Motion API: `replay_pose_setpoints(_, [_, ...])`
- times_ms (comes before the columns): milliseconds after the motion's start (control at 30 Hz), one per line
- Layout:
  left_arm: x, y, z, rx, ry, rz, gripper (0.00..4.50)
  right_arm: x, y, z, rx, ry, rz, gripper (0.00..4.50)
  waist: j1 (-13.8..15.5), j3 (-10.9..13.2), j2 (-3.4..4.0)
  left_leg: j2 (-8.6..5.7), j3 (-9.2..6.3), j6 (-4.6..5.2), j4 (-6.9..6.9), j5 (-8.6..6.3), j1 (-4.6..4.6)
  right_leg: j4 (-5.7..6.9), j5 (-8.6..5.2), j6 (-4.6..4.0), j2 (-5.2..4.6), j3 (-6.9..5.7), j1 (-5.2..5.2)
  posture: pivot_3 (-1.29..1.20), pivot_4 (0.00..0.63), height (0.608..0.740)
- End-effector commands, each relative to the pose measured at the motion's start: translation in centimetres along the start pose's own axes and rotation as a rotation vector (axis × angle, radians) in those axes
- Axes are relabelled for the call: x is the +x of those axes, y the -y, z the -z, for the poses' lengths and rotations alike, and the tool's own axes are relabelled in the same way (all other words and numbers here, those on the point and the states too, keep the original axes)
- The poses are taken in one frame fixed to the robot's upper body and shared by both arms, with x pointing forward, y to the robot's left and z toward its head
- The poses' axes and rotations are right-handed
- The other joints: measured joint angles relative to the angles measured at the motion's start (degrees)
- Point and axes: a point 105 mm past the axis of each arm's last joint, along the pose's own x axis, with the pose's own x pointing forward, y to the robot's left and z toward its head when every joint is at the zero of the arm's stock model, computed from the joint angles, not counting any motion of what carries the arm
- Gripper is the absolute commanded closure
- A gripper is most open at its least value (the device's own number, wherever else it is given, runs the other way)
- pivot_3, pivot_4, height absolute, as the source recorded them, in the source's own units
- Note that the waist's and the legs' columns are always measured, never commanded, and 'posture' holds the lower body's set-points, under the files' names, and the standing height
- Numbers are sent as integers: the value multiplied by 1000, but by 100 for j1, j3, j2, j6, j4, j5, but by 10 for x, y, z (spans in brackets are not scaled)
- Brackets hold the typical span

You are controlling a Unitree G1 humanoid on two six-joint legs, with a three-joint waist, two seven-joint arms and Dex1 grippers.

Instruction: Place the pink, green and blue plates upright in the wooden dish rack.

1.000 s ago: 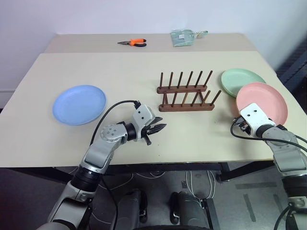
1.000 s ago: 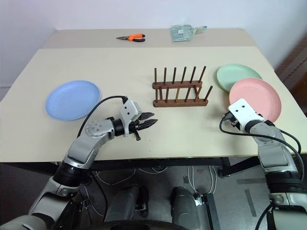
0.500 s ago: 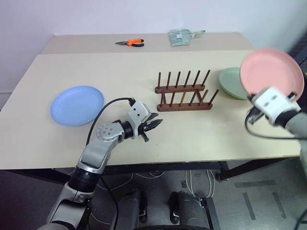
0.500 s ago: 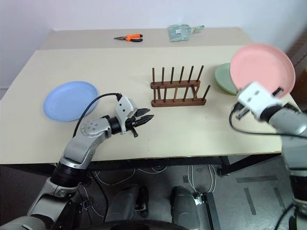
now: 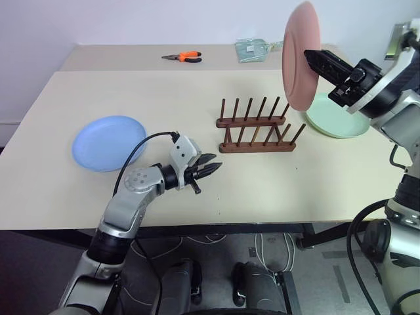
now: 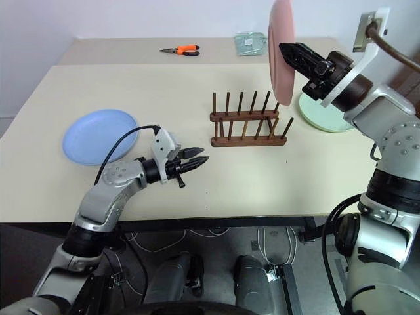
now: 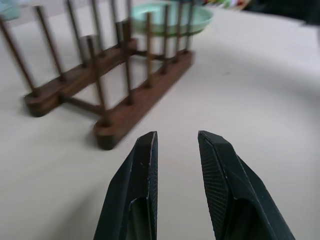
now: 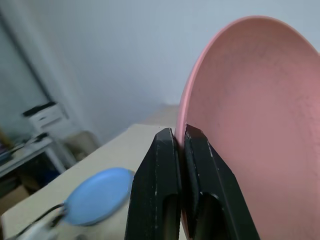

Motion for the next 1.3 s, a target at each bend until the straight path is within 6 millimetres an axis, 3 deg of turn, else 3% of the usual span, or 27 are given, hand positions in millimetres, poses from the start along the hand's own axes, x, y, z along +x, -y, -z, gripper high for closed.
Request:
replay_pose_setpoints(33, [-7,9,-18,14,54,45,3222,-1,-5,-14,-14,35,-33,4475,2,1,1,0,1,0,0,1,0,2,0,1,1,0,0,0,150,740])
replay_pose_setpoints(367, [-6,5,-19,28,39,33,3222,-2,26,-5,142,17,47,4475,5,0,2,1,5,1,1,1,0,5,0,3,11,-1,0,0,150,740])
replay_pose_setpoints(500, [-5,5,-18,30,36,37,3222,-2,34,-4,108,19,102,3225,5,0,2,2,5,1,1,1,0,5,0,3,13,-1,0,0,150,740])
replay_pose_setpoints(567, [-5,5,-19,31,36,38,3222,-4,40,-15,2,65,154,2212,7,0,2,2,7,1,1,1,0,5,0,3,13,0,0,0,150,740])
replay_pose_setpoints(700, [-7,5,-18,31,32,35,3222,-19,40,-46,-169,178,194,2212,11,1,2,2,8,1,0,1,0,5,-2,6,24,1,-2,0,150,740])
replay_pose_setpoints(833, [-10,4,-16,33,23,16,3222,-56,58,-63,-264,231,302,2212,36,0,1,2,7,1,0,1,-1,3,-4,10,25,0,1,0,150,740])
replay_pose_setpoints(933, [-9,5,-13,32,15,14,3222,-75,91,-39,-381,74,466,1303,15,-1,-1,2,8,1,0,0,-1,-3,-2,14,25,1,4,0,150,740])
replay_pose_setpoints(1000, [-8,7,-12,34,12,20,3222,-78,108,-5,-534,-141,508,296,-14,-2,1,4,8,0,0,1,3,-3,-2,14,28,3,6,0,150,740])
replay_pose_setpoints(1033, [-7,8,-12,34,11,23,3222,-78,114,10,-607,-236,507,35,-47,-2,1,5,13,-1,0,2,5,0,-2,14,30,8,4,0,150,740])
replay_pose_setpoints(1133, [-6,7,-12,35,6,25,3222,-79,136,43,-780,-458,506,35,-153,4,11,10,23,-8,-2,6,16,11,-3,14,35,23,0,0,150,740])
replay_pose_setpoints(1300, [-5,5,-12,42,2,28,3222,-81,166,81,-952,-729,488,35,-158,8,17,11,33,-12,-3,10,20,16,-4,15,38,27,-4,0,150,740])
